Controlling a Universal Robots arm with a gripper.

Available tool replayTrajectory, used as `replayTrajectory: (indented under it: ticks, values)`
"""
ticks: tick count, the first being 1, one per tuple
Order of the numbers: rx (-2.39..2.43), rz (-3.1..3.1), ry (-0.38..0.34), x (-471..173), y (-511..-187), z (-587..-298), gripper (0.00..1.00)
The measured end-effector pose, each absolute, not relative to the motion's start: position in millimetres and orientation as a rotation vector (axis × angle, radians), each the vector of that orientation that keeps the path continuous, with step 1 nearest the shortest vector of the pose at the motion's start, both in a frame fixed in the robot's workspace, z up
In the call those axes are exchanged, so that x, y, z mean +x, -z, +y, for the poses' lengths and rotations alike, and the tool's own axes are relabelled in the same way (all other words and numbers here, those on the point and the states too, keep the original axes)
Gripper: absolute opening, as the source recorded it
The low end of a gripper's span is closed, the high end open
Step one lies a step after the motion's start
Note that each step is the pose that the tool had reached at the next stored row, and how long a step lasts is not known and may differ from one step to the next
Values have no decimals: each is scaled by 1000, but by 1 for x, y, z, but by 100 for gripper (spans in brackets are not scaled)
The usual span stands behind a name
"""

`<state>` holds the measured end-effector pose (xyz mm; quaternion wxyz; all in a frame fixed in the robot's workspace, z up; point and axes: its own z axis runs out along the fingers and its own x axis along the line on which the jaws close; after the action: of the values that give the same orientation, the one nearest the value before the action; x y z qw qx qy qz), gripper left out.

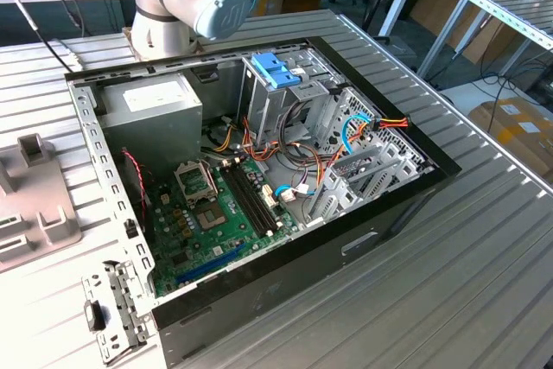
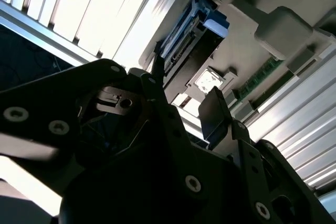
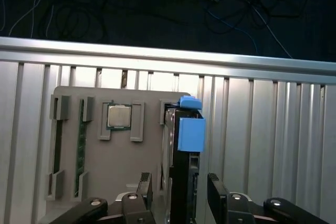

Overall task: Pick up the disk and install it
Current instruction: 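Pick up the disk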

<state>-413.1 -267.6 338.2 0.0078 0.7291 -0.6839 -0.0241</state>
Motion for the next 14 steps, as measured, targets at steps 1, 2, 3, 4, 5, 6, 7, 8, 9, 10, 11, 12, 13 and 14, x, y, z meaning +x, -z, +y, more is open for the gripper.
replayTrajectory:
  ticks: [1,2,3,4,5,6,7,8,9,10,11,12,13,14]
  values:
    - [2279,-2138,75,-414,-338,-268,54]
    - [2279,-2138,75,-416,-338,-267,54]
    - [2279,-2138,75,-417,-338,-267,54]
    - [2279,-2138,75,-419,-337,-267,54]
    - [2279,-2138,75,-420,-337,-267,54]
    - [2279,-2138,75,-422,-337,-267,54]
    - [2279,-2138,75,-423,-337,-267,54]
    - [2279,-2138,75,-424,-336,-267,54]
    - [2279,-2138,75,-425,-336,-267,54]
    - [2279,-2138,75,-427,-336,-267,54]
    - [2279,-2138,75,-429,-335,-266,54]
    - [2279,-2138,75,-431,-335,-266,54]
    - [2279,-2138,75,-432,-335,-266,54]
    - [2279,-2138,75,-433,-334,-266,54]
